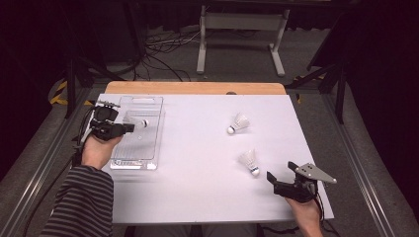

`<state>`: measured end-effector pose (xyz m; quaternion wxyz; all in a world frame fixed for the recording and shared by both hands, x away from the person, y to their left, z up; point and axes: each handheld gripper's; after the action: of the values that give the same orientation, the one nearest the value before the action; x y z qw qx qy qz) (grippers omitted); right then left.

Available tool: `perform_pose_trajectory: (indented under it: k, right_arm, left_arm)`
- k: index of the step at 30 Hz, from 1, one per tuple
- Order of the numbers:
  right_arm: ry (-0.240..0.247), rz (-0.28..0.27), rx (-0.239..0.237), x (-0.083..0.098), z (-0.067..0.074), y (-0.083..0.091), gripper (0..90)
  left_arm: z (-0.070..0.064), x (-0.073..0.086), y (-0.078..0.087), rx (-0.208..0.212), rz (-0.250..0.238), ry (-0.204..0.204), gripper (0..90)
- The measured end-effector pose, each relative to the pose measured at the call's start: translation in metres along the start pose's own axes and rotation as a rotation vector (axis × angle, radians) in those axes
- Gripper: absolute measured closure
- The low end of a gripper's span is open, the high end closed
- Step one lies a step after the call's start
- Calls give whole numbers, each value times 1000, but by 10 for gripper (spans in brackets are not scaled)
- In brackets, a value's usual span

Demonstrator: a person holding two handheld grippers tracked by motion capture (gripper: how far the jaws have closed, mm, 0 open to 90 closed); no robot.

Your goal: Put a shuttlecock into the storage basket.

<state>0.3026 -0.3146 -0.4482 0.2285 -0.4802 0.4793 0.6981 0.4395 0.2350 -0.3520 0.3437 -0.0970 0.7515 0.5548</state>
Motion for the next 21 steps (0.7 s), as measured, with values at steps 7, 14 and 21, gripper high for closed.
perform_pose_trajectory:
  k: [7,14,21]
  right_arm:
    - [0,1,0,0,0,0,99]
    - [-2,0,1,0,0,0,99]
    - [1,3,-3,0,0,0,98]
  left_arm:
    - [1,-4,-10,-20,5,8,900]
    - [2,-8,-20,-29,16,21,900]
    - [3,-11,-31,-41,32,25,900]
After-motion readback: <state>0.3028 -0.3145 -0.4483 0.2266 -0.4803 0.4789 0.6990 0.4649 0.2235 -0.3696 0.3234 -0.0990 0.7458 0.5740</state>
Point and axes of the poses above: each handheld gripper's, and its own axes: y roughly backward along the jaws, x roughly out of its underside, z roughly to its left, and after that the axes turned 4 degrees about -x, right-handed
